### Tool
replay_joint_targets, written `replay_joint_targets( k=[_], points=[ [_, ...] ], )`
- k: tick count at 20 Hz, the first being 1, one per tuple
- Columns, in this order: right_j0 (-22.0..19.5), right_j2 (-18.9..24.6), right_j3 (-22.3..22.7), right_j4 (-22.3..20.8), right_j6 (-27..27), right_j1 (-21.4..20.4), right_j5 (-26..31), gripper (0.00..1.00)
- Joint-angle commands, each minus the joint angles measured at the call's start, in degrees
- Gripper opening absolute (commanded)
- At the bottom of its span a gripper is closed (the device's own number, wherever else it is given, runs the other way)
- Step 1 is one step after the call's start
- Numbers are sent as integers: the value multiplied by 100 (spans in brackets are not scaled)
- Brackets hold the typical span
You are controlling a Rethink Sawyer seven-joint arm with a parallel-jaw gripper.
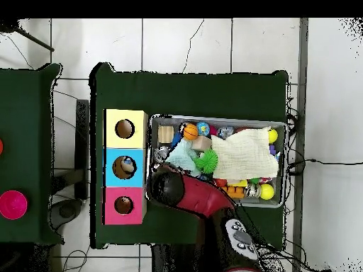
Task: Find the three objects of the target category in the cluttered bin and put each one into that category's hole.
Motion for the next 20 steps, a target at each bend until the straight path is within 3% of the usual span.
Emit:
replay_joint_targets(
  k=[1, 9, 15, 20],
  points=[
    [-292, -134, -797, 34, 672, -759, 2004, 0],
    [-1188, 234, -1140, -356, -352, -815, 2900, 0],
    [-1808, 670, -1675, -636, -876, -321, 3121, 0],
    [-2133, 1005, -1986, -839, -978, 13, 3052, 0]
  ],
)
